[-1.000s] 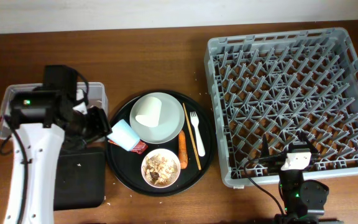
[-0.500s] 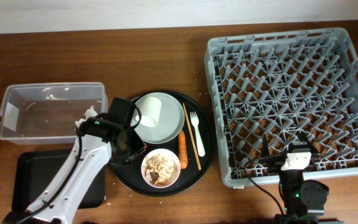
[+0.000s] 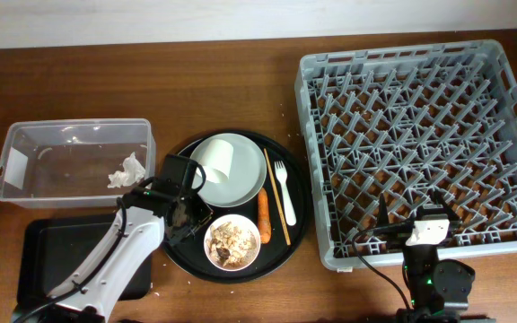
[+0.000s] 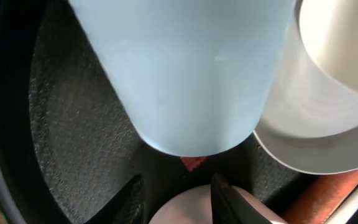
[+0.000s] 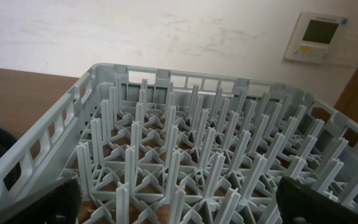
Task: Sort waste into correct bins and load items into the dishwasher rack
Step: 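Grasp the red candy wrapper beside the blue cup with the left gripper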
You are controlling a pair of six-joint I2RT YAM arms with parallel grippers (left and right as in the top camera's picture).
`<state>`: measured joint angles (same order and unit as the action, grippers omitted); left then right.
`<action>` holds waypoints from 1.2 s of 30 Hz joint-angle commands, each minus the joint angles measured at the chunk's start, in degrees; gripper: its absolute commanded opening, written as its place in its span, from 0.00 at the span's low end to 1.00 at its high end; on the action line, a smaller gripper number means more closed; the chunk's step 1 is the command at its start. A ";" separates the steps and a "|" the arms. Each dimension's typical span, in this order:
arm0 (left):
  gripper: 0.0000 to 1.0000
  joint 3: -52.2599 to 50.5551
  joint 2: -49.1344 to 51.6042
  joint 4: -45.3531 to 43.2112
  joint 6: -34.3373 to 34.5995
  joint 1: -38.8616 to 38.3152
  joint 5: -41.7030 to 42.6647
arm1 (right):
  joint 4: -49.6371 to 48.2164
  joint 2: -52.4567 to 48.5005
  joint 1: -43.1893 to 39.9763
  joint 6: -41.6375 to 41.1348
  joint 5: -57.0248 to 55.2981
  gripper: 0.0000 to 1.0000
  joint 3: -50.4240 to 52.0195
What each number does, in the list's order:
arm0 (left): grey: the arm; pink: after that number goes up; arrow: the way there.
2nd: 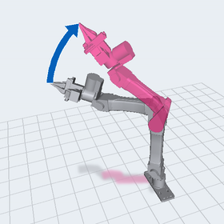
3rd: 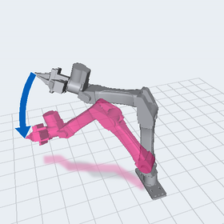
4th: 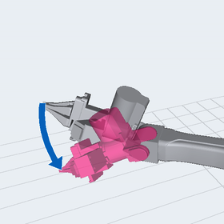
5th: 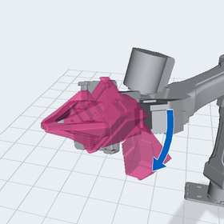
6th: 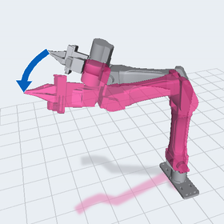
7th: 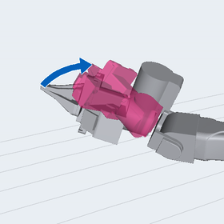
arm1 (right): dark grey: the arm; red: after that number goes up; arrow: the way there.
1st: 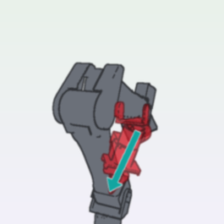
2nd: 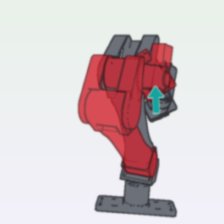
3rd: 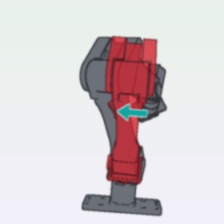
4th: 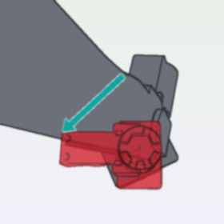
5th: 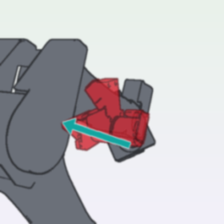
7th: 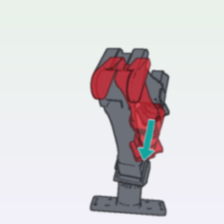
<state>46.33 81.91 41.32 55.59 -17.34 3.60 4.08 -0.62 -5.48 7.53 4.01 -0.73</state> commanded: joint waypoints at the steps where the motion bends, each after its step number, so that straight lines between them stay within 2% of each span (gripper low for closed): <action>1: 0.34 -0.66 -0.24 -0.20 1.88 -0.24 -1.03 | 0.09 0.42 0.22 -0.04 -0.13 0.99 0.42; 4: 0.30 -1.81 -0.22 -0.81 3.32 -0.24 -1.07 | 0.07 0.42 0.22 -0.02 -0.13 0.99 0.42; 12: 0.31 -5.38 -0.17 -7.89 3.32 -0.24 -0.90 | 0.07 0.42 0.22 -0.04 -0.13 0.99 0.42; 36: 0.30 -5.90 5.51 -12.83 3.32 -0.24 -1.90 | 0.09 0.42 0.22 -0.04 -0.13 0.99 0.42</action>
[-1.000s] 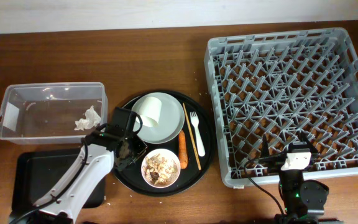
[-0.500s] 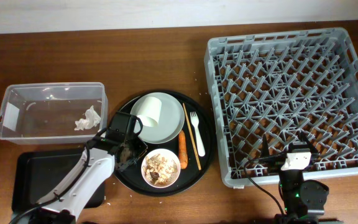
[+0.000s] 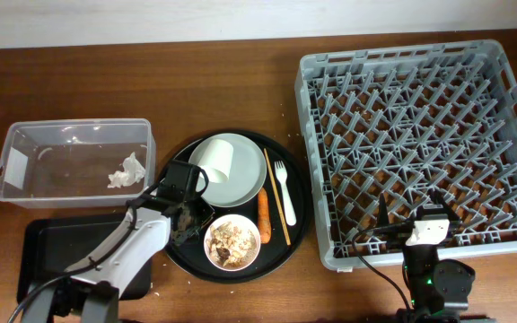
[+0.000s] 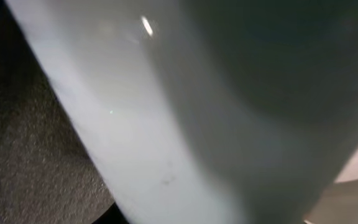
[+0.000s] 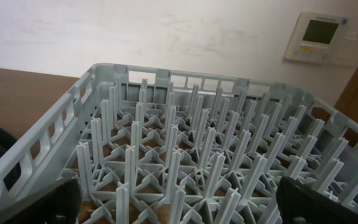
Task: Sort waste into correct bins and load items into the dishwasher rack
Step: 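Grasp the red candy wrapper beside the blue cup with the left gripper, then carry the red wrapper into the clear bin and release it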
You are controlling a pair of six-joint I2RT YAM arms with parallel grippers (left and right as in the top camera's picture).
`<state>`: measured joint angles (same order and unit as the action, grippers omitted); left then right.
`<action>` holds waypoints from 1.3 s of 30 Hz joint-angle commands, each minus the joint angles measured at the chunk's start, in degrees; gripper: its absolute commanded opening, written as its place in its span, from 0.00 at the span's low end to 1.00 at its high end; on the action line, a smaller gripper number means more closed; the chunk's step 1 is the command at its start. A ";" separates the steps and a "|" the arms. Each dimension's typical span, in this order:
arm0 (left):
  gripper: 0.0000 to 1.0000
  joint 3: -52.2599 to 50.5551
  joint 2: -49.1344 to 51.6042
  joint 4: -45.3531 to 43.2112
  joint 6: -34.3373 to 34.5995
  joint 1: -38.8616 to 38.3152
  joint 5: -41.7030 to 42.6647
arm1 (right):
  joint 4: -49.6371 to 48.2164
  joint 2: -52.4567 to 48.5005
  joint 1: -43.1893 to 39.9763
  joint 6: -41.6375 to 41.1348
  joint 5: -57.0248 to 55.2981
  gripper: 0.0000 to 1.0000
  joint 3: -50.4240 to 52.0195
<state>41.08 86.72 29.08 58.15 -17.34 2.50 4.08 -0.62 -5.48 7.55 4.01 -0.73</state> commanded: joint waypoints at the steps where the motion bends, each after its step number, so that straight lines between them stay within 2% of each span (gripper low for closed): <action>1: 0.30 -0.66 0.70 -0.81 0.76 -0.24 -0.83 | 0.07 0.42 0.22 -0.07 -0.13 0.99 0.42; 4: 0.30 -0.66 0.70 -1.22 0.76 -0.24 -0.81 | 0.07 0.42 0.22 -0.04 -0.13 0.99 0.42; 13: 0.01 -0.66 0.70 -1.01 0.76 -0.24 -0.28 | 0.07 0.42 0.22 -0.07 -0.13 0.99 0.42; 17: 0.01 -0.42 0.04 0.79 0.74 -0.24 1.38 | 0.07 0.42 0.22 -0.07 -0.13 0.99 0.42; 23: 0.01 3.76 -7.32 13.49 -0.66 -0.24 1.14 | 0.07 0.42 0.22 -0.07 -0.13 0.99 0.42; 29: 0.01 6.14 -14.27 19.30 -2.60 -0.24 1.14 | 0.07 0.42 0.22 -0.07 -0.13 0.99 0.42; 34: 0.01 10.84 -18.58 21.75 -9.07 -0.24 1.33 | 0.07 0.42 0.22 -0.04 -0.13 0.99 0.42; 37: 0.01 20.79 -18.95 27.17 -17.33 -0.22 1.07 | 0.07 0.42 0.22 -0.07 -0.13 0.99 0.42; 39: 0.01 24.22 -18.95 27.71 -20.28 -0.22 0.13 | 0.07 0.42 0.22 -0.07 -0.13 0.99 0.42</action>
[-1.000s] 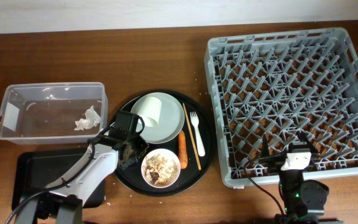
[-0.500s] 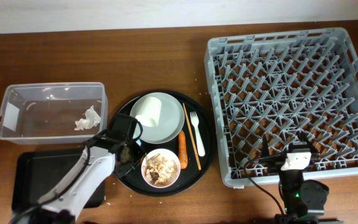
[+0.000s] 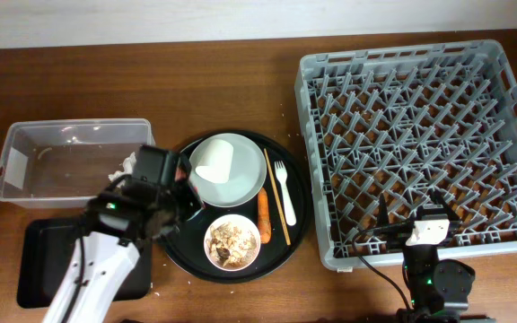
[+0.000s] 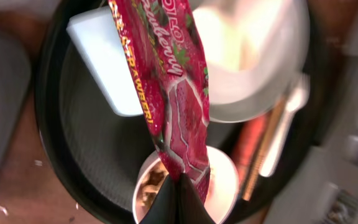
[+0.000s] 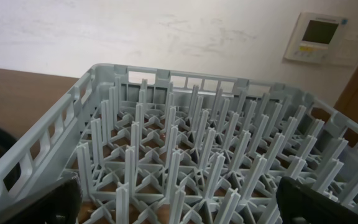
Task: Sort waste into correct bins and load items into the dishwasher rack
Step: 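Carry the red wrapper into the clear bin and release it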
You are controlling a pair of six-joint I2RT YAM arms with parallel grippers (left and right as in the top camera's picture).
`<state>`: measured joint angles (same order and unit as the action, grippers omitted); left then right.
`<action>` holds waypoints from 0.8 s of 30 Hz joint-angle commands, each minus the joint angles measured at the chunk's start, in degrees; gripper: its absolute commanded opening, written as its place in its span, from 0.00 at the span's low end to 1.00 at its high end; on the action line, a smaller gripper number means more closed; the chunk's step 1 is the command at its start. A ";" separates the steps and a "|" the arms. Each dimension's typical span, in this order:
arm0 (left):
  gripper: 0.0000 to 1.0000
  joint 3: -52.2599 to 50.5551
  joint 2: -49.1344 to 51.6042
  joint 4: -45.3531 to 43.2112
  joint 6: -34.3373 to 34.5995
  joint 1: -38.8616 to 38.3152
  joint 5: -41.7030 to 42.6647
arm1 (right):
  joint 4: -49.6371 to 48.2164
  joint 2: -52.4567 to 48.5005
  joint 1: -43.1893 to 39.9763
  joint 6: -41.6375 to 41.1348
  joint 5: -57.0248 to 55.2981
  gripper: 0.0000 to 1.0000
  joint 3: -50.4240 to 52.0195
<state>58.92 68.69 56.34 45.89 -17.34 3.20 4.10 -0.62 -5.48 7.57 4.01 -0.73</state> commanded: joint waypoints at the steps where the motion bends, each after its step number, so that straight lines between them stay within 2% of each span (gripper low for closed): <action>1: 0.01 8.48 -0.92 0.66 -8.22 0.02 -3.58 | 0.04 0.42 0.22 -0.07 -0.13 0.99 0.42; 5: 0.01 10.10 -0.55 -0.33 -8.22 5.55 -12.31 | 0.04 0.42 0.22 -0.09 -0.13 0.99 0.42; 12: 0.01 10.10 9.92 -6.75 -10.01 24.20 -12.48 | 0.04 0.42 0.22 -0.09 -0.13 0.99 0.42; 16: 0.01 10.10 17.97 -11.72 -9.99 29.70 -12.46 | 0.04 0.42 0.22 -0.09 -0.13 0.99 0.42; 21: 0.02 10.10 25.86 -16.79 -9.94 32.65 -12.13 | 0.04 0.42 0.22 -0.07 -0.13 0.99 0.42; 22: 0.09 10.10 26.34 -17.42 -9.90 32.92 -11.69 | 0.04 0.42 0.22 -0.09 -0.13 0.99 0.42; 23: 0.21 10.10 26.40 -18.01 -9.92 32.96 -11.61 | 0.04 0.42 0.22 -0.09 -0.13 0.99 0.42; 24: 0.27 10.10 26.40 -18.34 -9.92 32.96 -11.61 | 0.04 0.42 0.22 -0.07 -0.13 0.99 0.42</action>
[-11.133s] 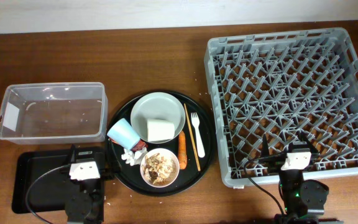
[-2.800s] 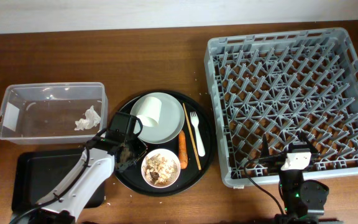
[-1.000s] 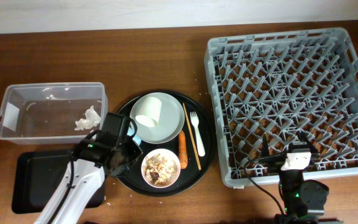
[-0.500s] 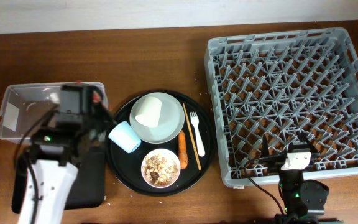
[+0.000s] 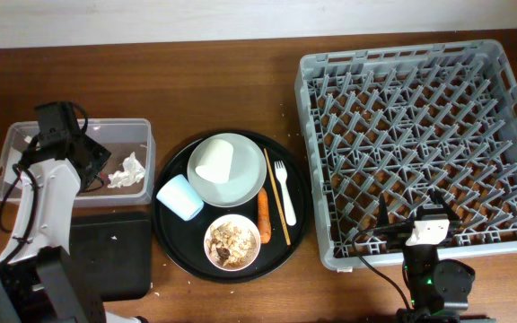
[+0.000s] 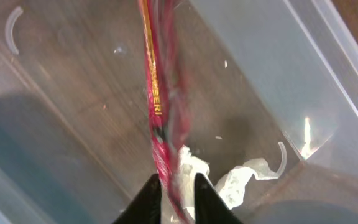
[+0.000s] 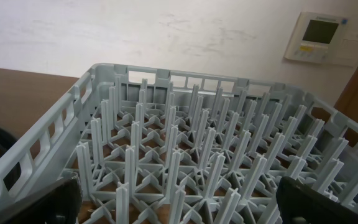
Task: Sort waste into correct bins and load items into the dishwasher rack
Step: 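Carry the red wrapper into the clear bin and release it, then move the left gripper over the pink bowl of food scraps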
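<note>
A red strawberry snack wrapper point(image 6: 157, 106) hangs edge-on from my left gripper point(image 6: 178, 199), which is shut on its lower end. In the overhead view my left gripper point(image 5: 97, 169) sits over the clear plastic bin point(image 5: 25, 144), close to a crumpled white tissue point(image 5: 128, 170) inside it. The round black tray point(image 5: 173, 247) holds a blue cup point(image 5: 179, 197) on its side, a plate point(image 5: 245, 184) with a white cup point(image 5: 214, 163), a bowl of leftovers point(image 5: 232, 240), a carrot point(image 5: 263, 215), a fork point(image 5: 284, 193) and a chopstick point(image 5: 276, 184). My right gripper point(image 7: 185, 205) stands open over the near edge of the grey rack point(image 5: 420, 135).
A black rectangular bin point(image 5: 106, 260) lies in front of the clear bin, left of the tray. The tissue point(image 6: 241, 177) lies just right of the wrapper on the bin floor. The rack fills the table's right half, and a wall thermostat point(image 7: 321, 31) shows beyond it.
My left gripper has gone from above the tray's left side to over the clear bin, still shut on the red wrapper. The blue cup now shows uncovered on the tray. The right arm is unchanged.
My left gripper was open at the tray's left, with a red scrap showing under the blue cup. Then it was pressed close against the cup. Then it held the red wrapper up above the tray, and now holds it over the clear bin.
</note>
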You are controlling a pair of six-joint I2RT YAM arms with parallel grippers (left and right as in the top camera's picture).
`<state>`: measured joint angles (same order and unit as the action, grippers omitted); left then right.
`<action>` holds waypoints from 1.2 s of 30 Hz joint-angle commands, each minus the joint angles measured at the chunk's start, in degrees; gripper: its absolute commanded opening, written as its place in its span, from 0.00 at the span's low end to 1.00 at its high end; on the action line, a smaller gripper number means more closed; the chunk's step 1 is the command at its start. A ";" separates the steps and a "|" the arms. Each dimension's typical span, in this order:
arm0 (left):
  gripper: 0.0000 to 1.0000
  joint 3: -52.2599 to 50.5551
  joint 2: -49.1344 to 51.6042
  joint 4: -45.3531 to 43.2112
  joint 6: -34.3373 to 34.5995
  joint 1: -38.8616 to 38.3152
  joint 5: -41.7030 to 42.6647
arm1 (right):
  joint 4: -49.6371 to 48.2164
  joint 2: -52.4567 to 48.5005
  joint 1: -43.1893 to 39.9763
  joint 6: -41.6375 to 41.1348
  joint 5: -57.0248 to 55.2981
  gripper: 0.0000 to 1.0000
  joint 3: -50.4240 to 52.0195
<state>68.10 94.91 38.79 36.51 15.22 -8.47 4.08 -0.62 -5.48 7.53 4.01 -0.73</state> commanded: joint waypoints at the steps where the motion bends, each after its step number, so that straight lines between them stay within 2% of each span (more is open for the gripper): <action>1: 0.40 0.92 0.15 -0.76 -0.57 0.39 0.07 | 0.07 0.42 0.22 -0.04 -0.13 0.99 0.42; 2: 0.51 1.09 0.09 -0.59 -0.57 0.39 0.11 | 0.07 0.42 0.22 -0.04 -0.13 0.99 0.42; 3: 0.53 1.53 -0.17 -0.20 -0.59 0.37 0.28 | 0.07 0.42 0.22 -0.04 -0.13 0.99 0.42; 5: 0.53 4.96 -2.47 3.56 -0.59 0.37 2.21 | 0.07 0.42 0.22 -0.04 -0.13 0.99 0.42; 8: 0.48 10.51 -9.73 13.88 -0.61 0.33 4.57 | 0.07 0.42 0.22 -0.04 -0.13 0.99 0.42; 9: 0.45 10.69 -12.09 16.04 -0.57 0.39 4.37 | 0.07 0.42 0.22 -0.04 -0.13 0.99 0.42; 10: 0.30 10.69 -15.08 19.19 -0.57 0.57 4.24 | 0.09 0.42 0.22 -0.04 -0.13 0.99 0.42; 11: 0.06 10.67 -16.83 21.55 -0.57 0.90 3.87 | 0.07 0.42 0.22 -0.04 -0.13 0.98 0.42; 12: 0.01 10.64 -18.38 24.61 0.02 1.64 1.81 | 0.09 0.42 0.22 -0.04 -0.13 0.99 0.42; 14: 0.01 10.25 -18.56 27.32 1.60 3.32 0.07 | 0.07 0.42 0.22 -0.04 -0.13 0.99 0.42; 16: 0.01 5.97 -18.43 27.47 1.62 5.16 1.77 | 0.07 0.42 0.22 -0.02 -0.13 0.99 0.42; 18: 0.00 -0.07 -18.43 25.40 1.66 7.91 5.53 | 0.07 0.42 0.22 -0.04 -0.13 0.99 0.42; 22: 0.00 -13.64 -18.43 15.02 4.20 16.24 12.81 | 0.07 0.42 0.22 -0.04 -0.13 0.99 0.42; 26: 0.01 -20.72 -18.43 7.02 4.17 21.62 13.66 | 0.07 0.42 0.22 -0.04 -0.13 0.98 0.42; 33: 0.01 -31.56 -17.46 -9.03 4.22 23.08 15.17 | 0.07 0.42 0.22 -0.02 -0.13 0.99 0.42; 36: 0.01 -33.55 -16.28 -12.94 4.22 23.08 16.24 | 0.07 0.42 0.22 -0.04 -0.13 0.99 0.42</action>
<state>36.38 77.30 27.44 40.34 38.02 5.85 4.08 -0.62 -5.48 7.53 4.01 -0.73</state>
